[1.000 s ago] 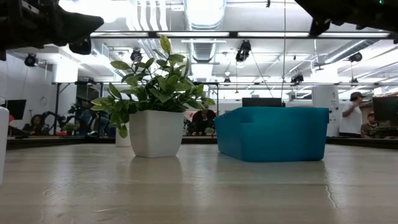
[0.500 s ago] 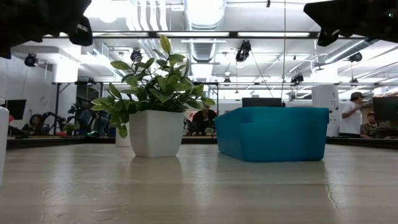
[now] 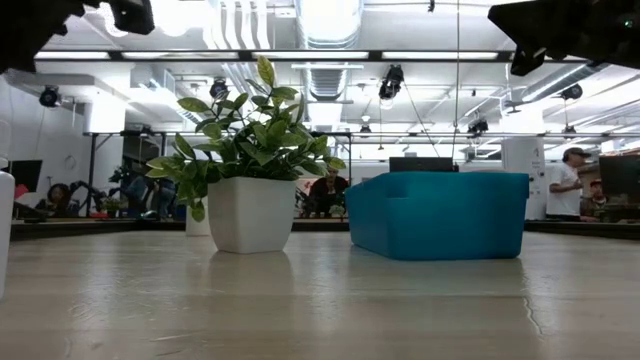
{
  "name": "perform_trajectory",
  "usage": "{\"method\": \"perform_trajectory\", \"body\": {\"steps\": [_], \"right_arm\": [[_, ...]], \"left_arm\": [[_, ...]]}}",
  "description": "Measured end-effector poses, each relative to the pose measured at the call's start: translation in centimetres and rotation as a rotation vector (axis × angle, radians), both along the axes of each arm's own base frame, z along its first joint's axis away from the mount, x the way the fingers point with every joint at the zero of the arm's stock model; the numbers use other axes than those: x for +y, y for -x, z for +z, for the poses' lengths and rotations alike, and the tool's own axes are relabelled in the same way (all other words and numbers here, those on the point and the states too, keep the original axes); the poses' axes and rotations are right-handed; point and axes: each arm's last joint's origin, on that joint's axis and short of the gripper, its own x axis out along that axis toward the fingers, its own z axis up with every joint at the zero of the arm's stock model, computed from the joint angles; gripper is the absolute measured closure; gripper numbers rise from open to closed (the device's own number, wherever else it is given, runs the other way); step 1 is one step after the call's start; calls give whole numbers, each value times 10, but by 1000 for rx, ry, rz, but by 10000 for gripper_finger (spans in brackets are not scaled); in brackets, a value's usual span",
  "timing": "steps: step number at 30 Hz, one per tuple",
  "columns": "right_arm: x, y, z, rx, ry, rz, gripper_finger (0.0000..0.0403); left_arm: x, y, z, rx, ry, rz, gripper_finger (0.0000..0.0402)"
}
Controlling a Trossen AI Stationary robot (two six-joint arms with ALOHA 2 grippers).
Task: Pick and place pill bottles into a basket
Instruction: Put the white medicine bottle into the blue bin
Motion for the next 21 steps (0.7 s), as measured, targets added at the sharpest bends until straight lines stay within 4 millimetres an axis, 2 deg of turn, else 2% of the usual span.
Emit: {"method": "perform_trajectory", "body": {"steps": [6, 11, 16, 21], "right_arm": [[0, 0, 0, 1, 1, -1, 394], [0, 0, 0, 1, 0, 0, 394], [0, 0, -1, 11, -18, 5, 394], [0, -1, -3, 30, -17, 6, 394]], "left_arm": [[-15, -24, 14, 65, -61, -86, 402], [-33, -50, 15, 196, -214, -126, 402], [-47, -67, 27, 449, -380, 7, 402], [-58, -73, 42, 693, -404, 154, 402]]}}
